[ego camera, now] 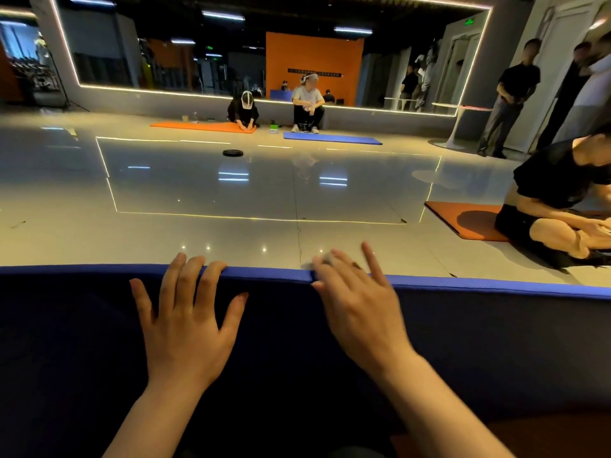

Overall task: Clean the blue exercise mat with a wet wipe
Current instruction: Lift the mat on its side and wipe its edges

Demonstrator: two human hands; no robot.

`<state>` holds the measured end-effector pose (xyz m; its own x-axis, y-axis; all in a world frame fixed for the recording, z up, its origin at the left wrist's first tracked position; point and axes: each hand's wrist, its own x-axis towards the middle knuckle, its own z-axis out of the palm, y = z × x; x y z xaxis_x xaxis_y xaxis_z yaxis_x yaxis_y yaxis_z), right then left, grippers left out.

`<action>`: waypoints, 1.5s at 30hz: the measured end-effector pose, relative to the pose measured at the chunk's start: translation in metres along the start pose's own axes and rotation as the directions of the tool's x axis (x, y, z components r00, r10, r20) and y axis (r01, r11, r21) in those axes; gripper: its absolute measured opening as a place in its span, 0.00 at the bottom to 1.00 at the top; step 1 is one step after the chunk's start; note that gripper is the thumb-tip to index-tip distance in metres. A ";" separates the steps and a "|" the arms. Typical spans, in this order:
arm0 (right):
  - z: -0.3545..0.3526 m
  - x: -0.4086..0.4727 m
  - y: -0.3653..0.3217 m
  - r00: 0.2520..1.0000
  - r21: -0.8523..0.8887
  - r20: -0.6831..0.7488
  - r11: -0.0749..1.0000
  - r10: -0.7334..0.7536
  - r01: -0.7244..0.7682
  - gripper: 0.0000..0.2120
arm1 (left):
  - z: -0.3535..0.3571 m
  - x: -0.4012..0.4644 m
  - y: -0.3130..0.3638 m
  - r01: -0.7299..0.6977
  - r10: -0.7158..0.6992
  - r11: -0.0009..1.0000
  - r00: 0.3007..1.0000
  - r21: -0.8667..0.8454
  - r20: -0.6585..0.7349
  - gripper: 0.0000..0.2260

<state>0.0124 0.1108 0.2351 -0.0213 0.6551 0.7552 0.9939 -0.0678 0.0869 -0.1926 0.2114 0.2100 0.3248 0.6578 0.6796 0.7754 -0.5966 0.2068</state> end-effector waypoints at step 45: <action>-0.027 -0.003 0.087 0.970 0.112 0.239 0.991 0.041 -0.070 0.15 | -0.010 0.041 0.024 -0.242 0.231 0.969 0.961 0.054 0.153 0.28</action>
<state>0.0964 0.0826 0.2581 0.0463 0.8125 0.5811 0.9988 -0.0287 -0.0395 -0.1664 0.2195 0.2499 0.5742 0.5646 0.5928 0.7020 -0.7122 -0.0016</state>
